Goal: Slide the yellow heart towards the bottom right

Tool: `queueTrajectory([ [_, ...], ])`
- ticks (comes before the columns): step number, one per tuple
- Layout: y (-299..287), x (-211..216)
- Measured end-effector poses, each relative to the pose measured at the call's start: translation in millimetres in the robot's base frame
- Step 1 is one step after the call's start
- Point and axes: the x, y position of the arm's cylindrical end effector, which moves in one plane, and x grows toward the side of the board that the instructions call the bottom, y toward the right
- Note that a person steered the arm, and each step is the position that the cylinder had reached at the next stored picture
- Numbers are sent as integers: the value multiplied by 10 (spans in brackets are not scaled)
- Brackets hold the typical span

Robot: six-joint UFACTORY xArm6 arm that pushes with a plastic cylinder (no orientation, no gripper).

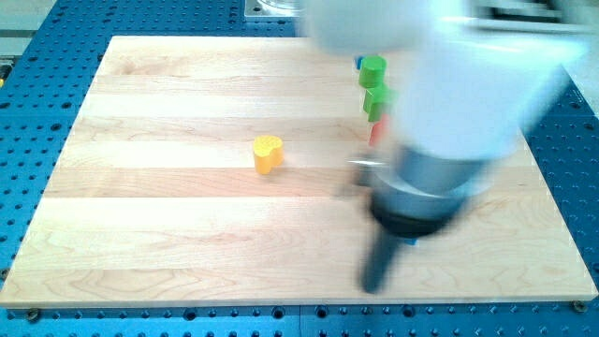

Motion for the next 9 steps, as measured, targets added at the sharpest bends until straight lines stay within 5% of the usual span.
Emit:
queueTrajectory([
  [1,-1260,-855],
  [2,-1781,-1635],
  [3,-1354,-1967],
  [5,-123,-655],
  [6,-644,-974],
  [7,-374,-1405],
  [9,274,-858],
])
